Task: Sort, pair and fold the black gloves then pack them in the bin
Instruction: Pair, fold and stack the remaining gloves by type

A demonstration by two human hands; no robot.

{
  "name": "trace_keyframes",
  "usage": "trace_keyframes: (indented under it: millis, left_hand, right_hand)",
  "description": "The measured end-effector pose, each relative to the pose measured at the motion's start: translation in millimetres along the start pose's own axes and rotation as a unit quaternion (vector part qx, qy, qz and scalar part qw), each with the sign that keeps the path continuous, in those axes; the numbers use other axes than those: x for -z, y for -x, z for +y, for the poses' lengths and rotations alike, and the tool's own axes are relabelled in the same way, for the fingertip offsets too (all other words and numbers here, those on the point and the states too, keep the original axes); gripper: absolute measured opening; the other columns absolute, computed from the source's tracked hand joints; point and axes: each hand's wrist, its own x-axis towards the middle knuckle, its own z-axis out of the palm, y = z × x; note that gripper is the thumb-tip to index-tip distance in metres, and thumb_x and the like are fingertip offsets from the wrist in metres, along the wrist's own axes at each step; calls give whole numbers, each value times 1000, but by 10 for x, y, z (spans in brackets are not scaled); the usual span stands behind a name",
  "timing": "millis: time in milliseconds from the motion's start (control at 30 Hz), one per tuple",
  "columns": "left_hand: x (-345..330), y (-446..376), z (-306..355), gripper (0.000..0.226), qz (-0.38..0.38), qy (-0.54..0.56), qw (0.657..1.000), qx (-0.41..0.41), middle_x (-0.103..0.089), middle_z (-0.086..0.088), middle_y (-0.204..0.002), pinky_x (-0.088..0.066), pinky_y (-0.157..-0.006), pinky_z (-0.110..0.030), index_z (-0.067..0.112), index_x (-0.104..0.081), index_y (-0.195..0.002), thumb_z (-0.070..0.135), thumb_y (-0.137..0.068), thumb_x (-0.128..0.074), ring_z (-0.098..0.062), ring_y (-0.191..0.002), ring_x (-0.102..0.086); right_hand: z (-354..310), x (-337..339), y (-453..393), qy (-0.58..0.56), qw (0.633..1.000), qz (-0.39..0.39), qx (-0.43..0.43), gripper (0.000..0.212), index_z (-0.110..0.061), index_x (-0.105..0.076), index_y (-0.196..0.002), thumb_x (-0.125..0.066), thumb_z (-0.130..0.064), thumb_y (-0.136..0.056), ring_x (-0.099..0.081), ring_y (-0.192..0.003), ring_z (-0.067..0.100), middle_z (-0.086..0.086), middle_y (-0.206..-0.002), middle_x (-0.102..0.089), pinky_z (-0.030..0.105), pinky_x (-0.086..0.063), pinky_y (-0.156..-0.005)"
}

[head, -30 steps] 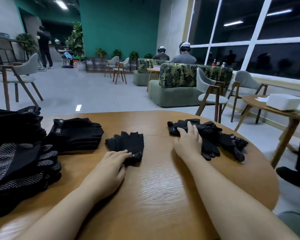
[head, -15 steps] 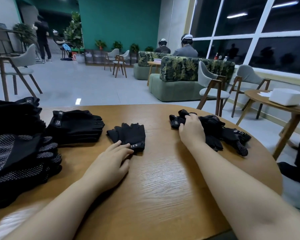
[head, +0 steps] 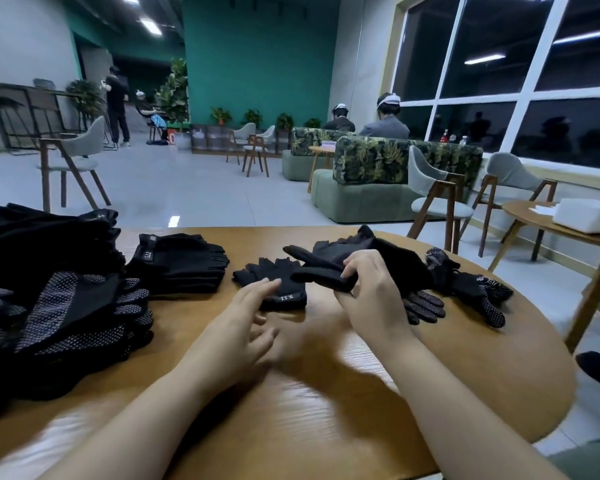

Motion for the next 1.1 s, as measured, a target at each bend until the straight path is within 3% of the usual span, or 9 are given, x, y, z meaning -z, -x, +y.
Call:
trace_keyframes:
  millis: [167, 300, 367, 433, 500, 567, 700, 900, 1100]
  left_hand:
    - [82, 142, -42, 68, 85, 44, 995, -35, -30, 25, -144, -44, -98, -20, 55, -41, -122, 8, -82, -68, -3, -120, -50]
    - [173, 227, -91, 30, 60, 25, 997, -29, -37, 18, -139, -33, -92, -1, 38, -60, -87, 11, -82, -71, 10, -124, -41]
    - [203, 256, -97, 23, 41, 36, 998, -15, -37, 23, -136, -38, -92, -5, 33, -61, -84, 11, -82, -70, 13, -118, -43]
    - [227, 282, -99, 19, 24, 38, 999, -4, -39, 27, -134, -42, -96, -15, 29, -63, -83, 12, -82, -70, 10, -116, -47]
    - [253, 315, -103, 18, 5, 23, 1000, 3, -43, 25, -133, -38, -92, -10, 30, -63, -82, 14, -81, -72, 14, -110, -47]
    - [288, 361, -95, 19, -18, 2, 1000, 6, -44, 25, -131, -35, -86, -4, 33, -61, -80, 18, -81, -73, 19, -101, -48]
    - [346, 448, -66, 22, -9, -34, 999, 7, -46, 28, -126, -32, -91, 0, 39, -61, -75, 22, -79, -75, 11, -111, -48]
    - [450, 656, -120, 28, 11, -56, 998, 31, -44, 31, -118, -31, -85, 1, 43, -60, -75, 20, -78, -75, 10, -108, -48]
    - [521, 792, -123, 27, 5, -54, 997, 53, -49, 23, -108, -33, -85, -1, 49, -61, -78, 30, -72, -79, 12, -104, -46]
  right_hand:
    - [-336, -162, 209, -95, 989, -86, 77, 32, -19, -43, -84, -67, -4, -69, -53, -94, 14, -2, -103, -51, 17, -42, -82]
    - [-334, -213, 282, -58, 984, -157, 63, 39, -27, -40, -95, -69, -10, -74, -55, -101, 18, -1, -121, -51, 32, -48, -80]
    - [-255, -214, 285, 40, 984, -168, 48, 52, -27, -46, -113, -69, -8, -71, -50, -118, 21, -1, -133, -49, 42, -47, -91]
    - [-194, -190, 269, 130, 971, -198, -6, 52, -27, -48, -128, -61, -19, -78, -33, -136, 21, -3, -145, -40, 47, -33, -107]
    - [-145, -170, 265, 165, 941, -280, -91, 47, -35, -40, -136, -50, -32, -90, -13, -144, 15, -9, -154, -24, 44, -12, -115]
    - [-114, -170, 277, 163, 919, -329, -147, 41, -39, -41, -136, -42, -38, -95, -15, -144, 12, -9, -154, -23, 44, -8, -116]
    - [-122, -173, 295, 199, 906, -334, -164, 43, -37, -42, -138, -36, -46, -97, -25, -140, 14, -6, -153, -29, 39, -18, -113]
    - [-154, -141, 281, 233, 894, -311, -222, 48, -29, -36, -142, -33, -45, -97, -7, -144, 19, -1, -155, -20, 44, -11, -113]
    - [-293, -305, 120, 165, 931, -321, -57, 54, -30, -27, -146, -45, -36, -96, -9, -143, 9, -11, -154, -20, 38, -13, -114]
